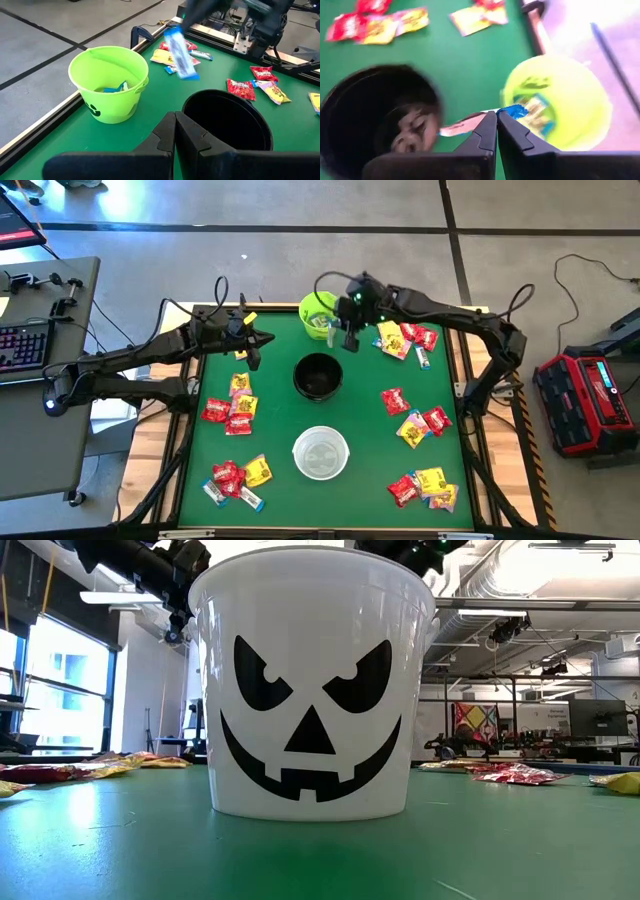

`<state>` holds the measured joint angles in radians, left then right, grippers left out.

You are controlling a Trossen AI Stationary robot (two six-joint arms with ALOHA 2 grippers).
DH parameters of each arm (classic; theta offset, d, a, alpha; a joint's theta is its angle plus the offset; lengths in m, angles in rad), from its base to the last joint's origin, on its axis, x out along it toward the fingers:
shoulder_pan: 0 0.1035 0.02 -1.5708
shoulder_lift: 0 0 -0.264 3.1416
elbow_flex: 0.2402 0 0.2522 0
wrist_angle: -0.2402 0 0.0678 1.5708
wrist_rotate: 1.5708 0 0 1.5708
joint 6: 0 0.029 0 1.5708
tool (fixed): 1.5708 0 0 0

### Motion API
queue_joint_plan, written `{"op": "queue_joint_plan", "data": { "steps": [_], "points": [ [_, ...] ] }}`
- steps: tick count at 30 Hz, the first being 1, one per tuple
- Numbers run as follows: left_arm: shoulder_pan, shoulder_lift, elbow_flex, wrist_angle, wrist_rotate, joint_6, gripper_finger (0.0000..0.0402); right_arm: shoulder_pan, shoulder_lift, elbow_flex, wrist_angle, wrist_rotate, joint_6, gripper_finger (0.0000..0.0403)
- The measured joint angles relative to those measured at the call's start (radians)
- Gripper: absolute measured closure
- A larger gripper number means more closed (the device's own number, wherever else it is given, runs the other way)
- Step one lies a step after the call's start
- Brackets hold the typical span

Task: Sort candy by brand, put in halloween buckets
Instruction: Put the white chocolate into the green bucket

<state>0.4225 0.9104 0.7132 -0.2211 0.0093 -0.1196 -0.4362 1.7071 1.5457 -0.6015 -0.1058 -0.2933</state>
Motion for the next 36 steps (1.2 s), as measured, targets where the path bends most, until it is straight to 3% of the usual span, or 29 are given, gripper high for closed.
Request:
{"op": "queue_joint_plan", "data": {
  "steps": [14, 23, 27, 32, 36],
  "points": [
    [0.0, 0.0, 0.0, 0.0, 0.0, -0.007, 0.0401, -0.101, 0.224, 0.185, 0.08, 0.049, -0.051, 0.0403],
    [0.0, 0.0, 0.0, 0.0, 0.0, -0.009, 0.0402, -0.115, 0.202, 0.188, -0.01, 0.007, -0.034, 0.0403],
    [0.0, 0.0, 0.0, -0.001, 0.0, -0.003, 0.0402, -0.112, 0.191, 0.152, -0.014, -0.066, 0.014, 0.0403],
    [0.0, 0.0, 0.0, 0.0, 0.0, 0.0, 0.0402, -0.079, 0.179, 0.073, -0.005, -0.071, 0.039, 0.0403],
    [0.0, 0.0, 0.0, -0.001, 0.0, 0.0, 0.0401, -0.051, 0.1, -0.03, 0.105, -0.065, 0.097, 0.0403]
  ]
}}
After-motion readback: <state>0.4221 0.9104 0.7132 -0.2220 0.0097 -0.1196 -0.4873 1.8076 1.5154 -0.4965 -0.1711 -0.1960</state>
